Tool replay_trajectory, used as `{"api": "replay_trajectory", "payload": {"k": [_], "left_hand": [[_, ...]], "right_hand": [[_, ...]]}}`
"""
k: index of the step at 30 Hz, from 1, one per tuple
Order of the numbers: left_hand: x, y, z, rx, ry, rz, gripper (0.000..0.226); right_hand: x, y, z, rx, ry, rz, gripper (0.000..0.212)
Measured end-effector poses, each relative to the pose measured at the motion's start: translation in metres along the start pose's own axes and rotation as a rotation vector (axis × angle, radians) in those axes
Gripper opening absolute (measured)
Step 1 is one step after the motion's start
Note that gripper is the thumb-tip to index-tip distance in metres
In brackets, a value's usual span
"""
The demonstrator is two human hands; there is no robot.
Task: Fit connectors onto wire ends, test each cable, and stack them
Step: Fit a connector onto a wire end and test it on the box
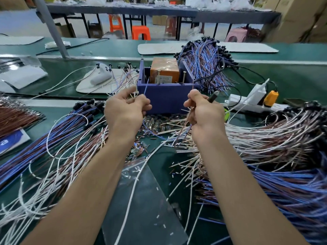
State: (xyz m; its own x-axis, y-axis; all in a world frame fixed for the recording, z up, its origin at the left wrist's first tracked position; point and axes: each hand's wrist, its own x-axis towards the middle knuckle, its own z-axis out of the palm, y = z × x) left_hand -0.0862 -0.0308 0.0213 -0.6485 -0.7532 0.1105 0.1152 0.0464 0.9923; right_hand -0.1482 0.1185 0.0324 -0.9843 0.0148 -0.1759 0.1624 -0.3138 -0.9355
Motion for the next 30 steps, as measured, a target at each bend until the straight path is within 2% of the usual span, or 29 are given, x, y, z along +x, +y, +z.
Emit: {"api": "replay_trajectory", "payload": {"k": [2,5,10,15,20,26,30], "left_hand": [[0.002,0.001,0.006,0.026,0.025,0.024,0.003],[0.010,0.000,0.012,0.039,0.104,0.040,0.014],[0.017,-0.009,0.015,0.002,0.216,0.067,0.015],[0.008,-0.015,0.018,-0.003,0.170,0.096,0.007],[0.007,-0.018,0.020,0.054,0.111,0.126,0.010],[0.004,-0.021,0.021,0.088,0.142,0.166,0.015],[0.002,-0.021,0.023,0.078,0.149,0.155,0.015]], "right_hand": [[0.007,0.002,0.002,-0.014,0.019,-0.007,0.016],[0.013,0.008,0.003,-0.014,0.018,-0.037,0.017],[0.019,0.014,0.001,0.086,-0.048,-0.015,0.016],[0.025,0.013,-0.004,0.078,-0.074,0.018,0.016],[0.023,0.014,-0.005,0.051,-0.078,-0.017,0.022],[0.025,0.017,-0.003,0.136,-0.088,-0.063,0.016],[0.026,0.020,-0.005,0.087,-0.031,-0.084,0.015]]}}
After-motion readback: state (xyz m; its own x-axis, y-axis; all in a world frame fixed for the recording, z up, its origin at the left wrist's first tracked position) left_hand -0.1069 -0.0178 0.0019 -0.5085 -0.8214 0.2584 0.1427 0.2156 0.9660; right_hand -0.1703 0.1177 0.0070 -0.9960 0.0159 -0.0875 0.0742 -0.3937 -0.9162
